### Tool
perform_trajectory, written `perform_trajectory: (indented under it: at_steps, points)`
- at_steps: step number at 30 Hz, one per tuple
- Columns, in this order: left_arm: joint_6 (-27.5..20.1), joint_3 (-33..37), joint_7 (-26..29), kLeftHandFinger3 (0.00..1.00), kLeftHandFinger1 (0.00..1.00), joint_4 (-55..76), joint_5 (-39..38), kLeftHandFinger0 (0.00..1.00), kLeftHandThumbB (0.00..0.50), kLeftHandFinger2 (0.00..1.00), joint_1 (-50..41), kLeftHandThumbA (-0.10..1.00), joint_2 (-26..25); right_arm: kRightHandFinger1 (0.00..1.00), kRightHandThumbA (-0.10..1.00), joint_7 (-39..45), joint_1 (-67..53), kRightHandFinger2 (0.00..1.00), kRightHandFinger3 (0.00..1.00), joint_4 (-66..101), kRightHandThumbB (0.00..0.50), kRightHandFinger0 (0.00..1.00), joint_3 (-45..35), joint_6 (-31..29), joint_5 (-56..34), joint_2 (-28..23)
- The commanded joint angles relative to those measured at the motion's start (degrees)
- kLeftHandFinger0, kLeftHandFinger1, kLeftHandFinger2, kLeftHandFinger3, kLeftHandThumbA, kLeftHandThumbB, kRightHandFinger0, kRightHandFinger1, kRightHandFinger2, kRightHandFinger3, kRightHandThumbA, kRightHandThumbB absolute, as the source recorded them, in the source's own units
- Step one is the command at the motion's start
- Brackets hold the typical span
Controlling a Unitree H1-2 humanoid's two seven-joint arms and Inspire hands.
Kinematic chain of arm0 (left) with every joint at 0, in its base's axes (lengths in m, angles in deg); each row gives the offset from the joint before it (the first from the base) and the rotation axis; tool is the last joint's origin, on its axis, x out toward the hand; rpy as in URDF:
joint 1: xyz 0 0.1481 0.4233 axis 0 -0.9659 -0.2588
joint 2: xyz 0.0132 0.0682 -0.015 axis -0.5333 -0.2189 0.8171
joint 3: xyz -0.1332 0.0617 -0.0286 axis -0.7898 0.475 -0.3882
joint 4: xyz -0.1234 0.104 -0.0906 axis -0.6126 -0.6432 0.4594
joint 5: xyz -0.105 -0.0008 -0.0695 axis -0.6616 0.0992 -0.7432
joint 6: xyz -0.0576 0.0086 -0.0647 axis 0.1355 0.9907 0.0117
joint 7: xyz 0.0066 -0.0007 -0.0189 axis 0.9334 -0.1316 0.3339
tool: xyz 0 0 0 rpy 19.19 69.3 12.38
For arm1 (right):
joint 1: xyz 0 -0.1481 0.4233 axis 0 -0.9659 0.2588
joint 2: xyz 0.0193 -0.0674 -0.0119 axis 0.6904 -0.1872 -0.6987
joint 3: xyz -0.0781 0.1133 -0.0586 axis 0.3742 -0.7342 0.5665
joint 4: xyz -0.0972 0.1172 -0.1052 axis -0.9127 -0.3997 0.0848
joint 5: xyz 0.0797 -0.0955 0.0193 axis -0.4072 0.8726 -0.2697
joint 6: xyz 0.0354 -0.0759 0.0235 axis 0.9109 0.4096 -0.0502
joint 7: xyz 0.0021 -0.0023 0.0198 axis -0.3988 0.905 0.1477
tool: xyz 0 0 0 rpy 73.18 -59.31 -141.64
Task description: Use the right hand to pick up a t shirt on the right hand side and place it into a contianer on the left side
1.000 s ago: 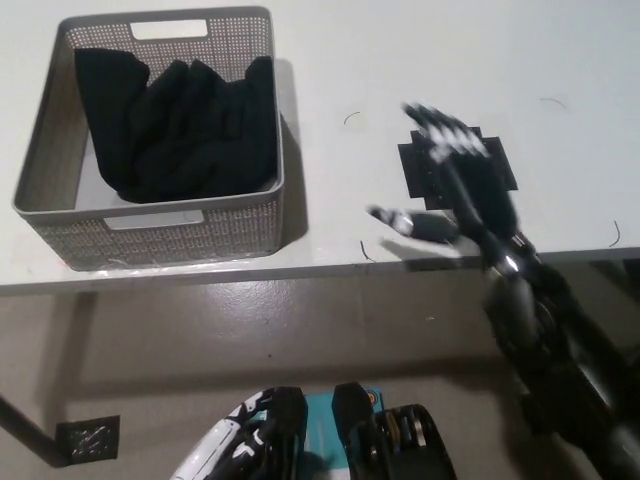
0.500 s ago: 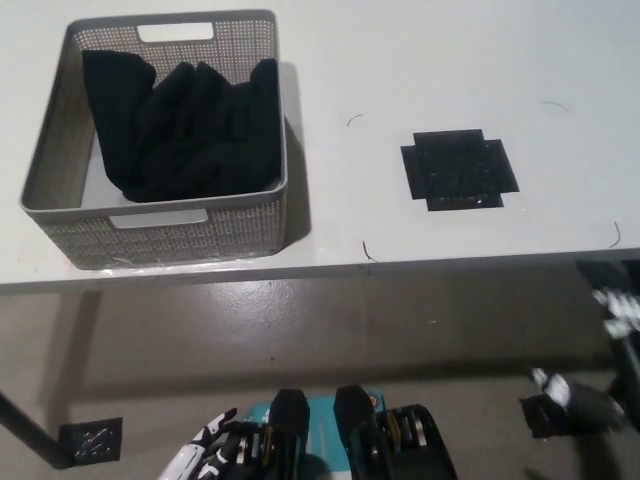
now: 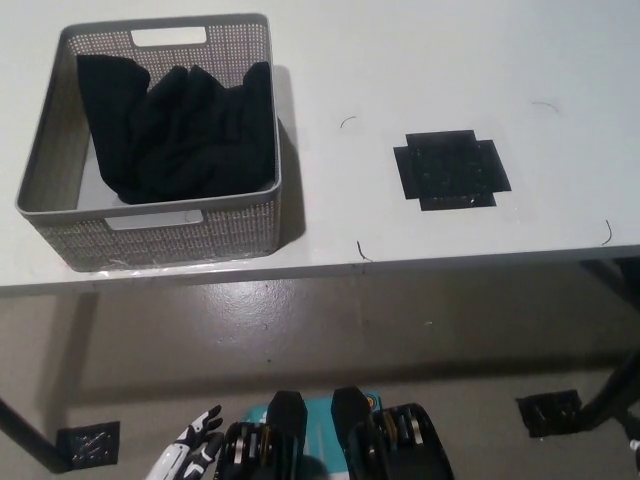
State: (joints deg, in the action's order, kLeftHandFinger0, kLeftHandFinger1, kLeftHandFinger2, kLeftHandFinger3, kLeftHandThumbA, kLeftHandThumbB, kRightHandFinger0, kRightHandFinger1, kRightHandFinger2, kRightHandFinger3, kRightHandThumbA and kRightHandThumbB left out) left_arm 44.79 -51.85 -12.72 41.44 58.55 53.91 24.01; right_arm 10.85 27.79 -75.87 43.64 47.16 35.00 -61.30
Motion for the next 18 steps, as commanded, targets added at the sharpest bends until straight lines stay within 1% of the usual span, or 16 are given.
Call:
perform_trajectory:
  at_steps: [1,3,4,5,6,7,8,9,10,11,12,14,15,16,17,18]
  points:
    - [-2.5,-1.0,2.2,1.0,1.0,0.6,-0.2,0.86,0.471,1.0,-0.4,1.0,-0.8,1.0,1.0,-4.5,0.1,1.0,1.0,-4.5,0.311,1.0,0.2,-7.0,1.8,0.5]
    - [-2.5,-1.1,2.4,1.0,1.0,0.6,-0.3,0.86,0.474,1.0,-0.3,1.0,-0.8,1.0,1.0,-4.9,1.0,1.0,1.0,-6.4,0.305,1.0,0.4,-7.6,2.6,0.6]
    - [-3.0,-1.1,2.6,1.0,1.0,0.4,-0.2,0.87,0.459,1.0,-0.1,1.0,-0.8,1.0,1.0,-3.5,1.9,1.0,1.0,-7.7,0.303,1.0,0.6,-6.5,1.8,0.8]
    - [-3.0,-1.1,2.5,1.0,1.0,0.4,-0.2,0.88,0.458,1.0,0.0,1.0,-0.7,1.0,1.0,-3.3,2.2,1.0,1.0,-8.1,0.285,1.0,0.6,-6.4,1.8,0.8]
    - [-3.0,-1.1,2.4,1.0,1.0,0.3,-0.2,0.89,0.458,1.0,0.1,1.0,-0.8,1.0,0.99,-3.1,2.5,1.0,1.0,-8.7,0.286,1.0,0.8,-6.1,2.0,1.0]
    - [-3.1,-1.1,2.5,1.0,1.0,0.1,-0.2,0.9,0.462,1.0,0.3,1.0,-0.8,1.0,0.96,-3.5,3.1,1.0,1.0,-10.0,0.28,1.0,1.0,-6.9,2.2,1.0]
    - [-3.5,-1.1,2.7,1.0,1.0,-0.1,0.0,0.89,0.456,1.0,0.3,1.0,-0.8,1.0,0.94,-3.2,3.3,1.0,1.0,-10.3,0.276,1.0,1.1,-6.7,2.2,1.1]
    - [-4.0,-1.1,3.1,1.0,1.0,-0.3,0.3,0.89,0.456,1.0,0.4,1.0,-0.8,1.0,0.93,-2.8,3.5,1.0,1.0,-10.5,0.276,1.0,1.2,-6.4,2.1,1.2]
    - [-2.8,-1.1,2.6,1.0,1.0,0.3,0.0,0.91,0.48,1.0,0.3,1.0,-0.9,1.0,0.92,-2.7,4.1,1.0,1.0,-11.6,0.279,1.0,1.6,-6.6,2.3,1.1]
    - [-2.6,-1.2,2.3,1.0,1.0,0.4,-0.5,0.93,0.493,1.0,0.3,1.0,-1.0,1.0,0.92,-3.0,4.8,1.0,1.0,-12.7,0.288,1.0,2.0,-7.1,2.5,1.2]
    - [-2.4,-1.2,2.3,1.0,1.0,0.3,-0.6,0.93,0.496,1.0,0.3,1.0,-1.0,1.0,0.92,-3.0,5.0,1.0,1.0,-13.1,0.289,1.0,2.1,-7.0,2.6,1.2]
    - [-2.9,-1.2,2.6,1.0,1.0,0.1,-0.5,0.93,0.487,1.0,0.4,1.0,-0.8,1.0,0.92,-2.4,5.4,1.0,1.0,-13.4,0.309,1.0,2.4,-6.0,2.2,1.7]
    - [-2.8,-1.1,2.4,1.0,1.0,0.1,-0.5,0.94,0.48,1.0,0.4,1.0,-0.9,1.0,0.92,-2.7,5.4,1.0,1.0,-13.4,0.305,1.0,2.6,-6.0,2.5,1.8]
    - [-3.1,-1.1,2.4,1.0,1.0,-0.1,-0.5,0.94,0.478,1.0,0.4,1.0,-0.9,1.0,0.91,-2.8,5.5,1.0,1.0,-13.5,0.313,1.0,2.6,-6.0,2.7,1.9]
    - [-3.5,-1.0,2.7,1.0,1.0,-0.4,-0.2,0.94,0.483,1.0,0.4,1.0,-0.9,1.0,0.89,-3.2,5.7,1.0,1.0,-13.9,0.315,1.0,2.8,-6.1,2.9,2.1]
    - [-3.6,-1.0,2.8,1.0,1.0,-0.4,-0.1,0.93,0.473,1.0,0.4,1.0,-1.0,1.0,0.88,-3.3,5.8,1.0,1.0,-14.1,0.31,1.0,2.8,-6.4,3.0,2.1]
